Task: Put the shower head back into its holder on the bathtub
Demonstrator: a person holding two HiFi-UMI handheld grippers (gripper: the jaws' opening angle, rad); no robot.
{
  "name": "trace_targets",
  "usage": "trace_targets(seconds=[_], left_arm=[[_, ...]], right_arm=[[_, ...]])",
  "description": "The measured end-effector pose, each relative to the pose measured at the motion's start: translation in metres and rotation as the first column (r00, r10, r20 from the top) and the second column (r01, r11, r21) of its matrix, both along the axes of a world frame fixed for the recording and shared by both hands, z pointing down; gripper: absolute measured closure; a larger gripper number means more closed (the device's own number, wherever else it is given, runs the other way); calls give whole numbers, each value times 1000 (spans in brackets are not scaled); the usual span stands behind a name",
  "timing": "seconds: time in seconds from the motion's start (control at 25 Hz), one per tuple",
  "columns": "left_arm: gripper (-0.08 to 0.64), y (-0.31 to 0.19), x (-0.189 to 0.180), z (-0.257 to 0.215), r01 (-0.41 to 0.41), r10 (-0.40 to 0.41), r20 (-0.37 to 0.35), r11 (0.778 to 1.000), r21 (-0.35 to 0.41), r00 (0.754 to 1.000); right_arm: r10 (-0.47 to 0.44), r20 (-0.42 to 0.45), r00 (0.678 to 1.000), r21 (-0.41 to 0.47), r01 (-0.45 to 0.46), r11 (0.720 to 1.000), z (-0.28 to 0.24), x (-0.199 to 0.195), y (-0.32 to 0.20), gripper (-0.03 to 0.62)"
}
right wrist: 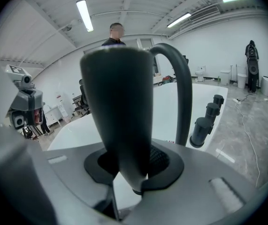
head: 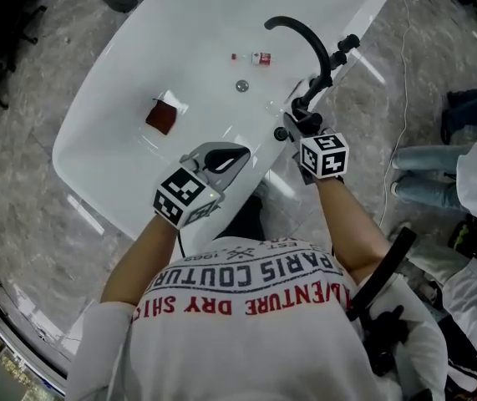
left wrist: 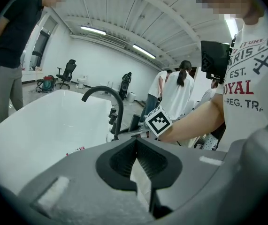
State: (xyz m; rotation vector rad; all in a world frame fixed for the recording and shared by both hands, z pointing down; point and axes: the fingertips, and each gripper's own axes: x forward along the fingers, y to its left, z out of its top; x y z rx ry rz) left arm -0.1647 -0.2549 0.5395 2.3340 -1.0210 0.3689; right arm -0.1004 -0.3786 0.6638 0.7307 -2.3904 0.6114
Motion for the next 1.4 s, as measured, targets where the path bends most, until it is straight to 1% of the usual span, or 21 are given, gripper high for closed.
trace_targets(seconds=[0.16, 0.28, 0.48, 0.6, 0.76, 0.88, 0.96, 1.08, 1.2, 1.32, 1.36, 1.4], left_arm=[[557, 2, -7, 6, 21, -21, -5, 1000, -17, 1000], [557, 0, -9, 9, 33, -33, -12, 999, -6, 999], [557, -2, -11, 12, 44, -44, -11, 999, 4, 999], [557, -2, -13, 16, 51, -51, -11, 999, 1, 999], [557, -3, -11, 20, 52, -52, -7, 999, -1, 999], [557, -2, -7, 20, 47, -47, -7, 999, -4, 999], [557, 0, -7, 20, 46, -46, -5, 999, -4, 999], [557, 3, -7, 17, 41, -41, -1, 999, -1, 999], [557, 5, 1, 9, 31, -31, -8, 999, 12, 999], [557, 10, 11, 3, 18, -18, -9, 999, 27, 1000], [557, 12, 16, 1, 10, -10, -9, 999, 33, 1000], [557, 13, 21, -3, 0, 1, -9, 999, 41, 1000]], right_arm=[[-35, -22, 999, 15, 36, 999, 7, -5, 7, 494], [-51, -29, 998, 23, 51, 998, 11, -7, 8, 494], [-89, -65, 994, 28, 91, 995, 24, -9, 14, 494], [-113, -76, 991, 36, 116, 993, 31, -10, 18, 492], [-165, -127, 978, 51, 172, 984, 40, -18, 29, 491], [-157, -140, 978, 56, 166, 985, 42, -18, 31, 491], [-148, -137, 979, 52, 156, 986, 40, -19, 32, 481], [-141, -106, 984, 64, 148, 987, 27, -20, 35, 425], [-121, -66, 990, 73, 126, 989, 5, -12, 39, 422], [-91, -24, 996, 88, 93, 992, -20, 6, 50, 426], [-81, -4, 997, 97, 80, 992, -32, 13, 55, 436], [-69, 21, 997, 111, 66, 992, -45, 21, 60, 461]])
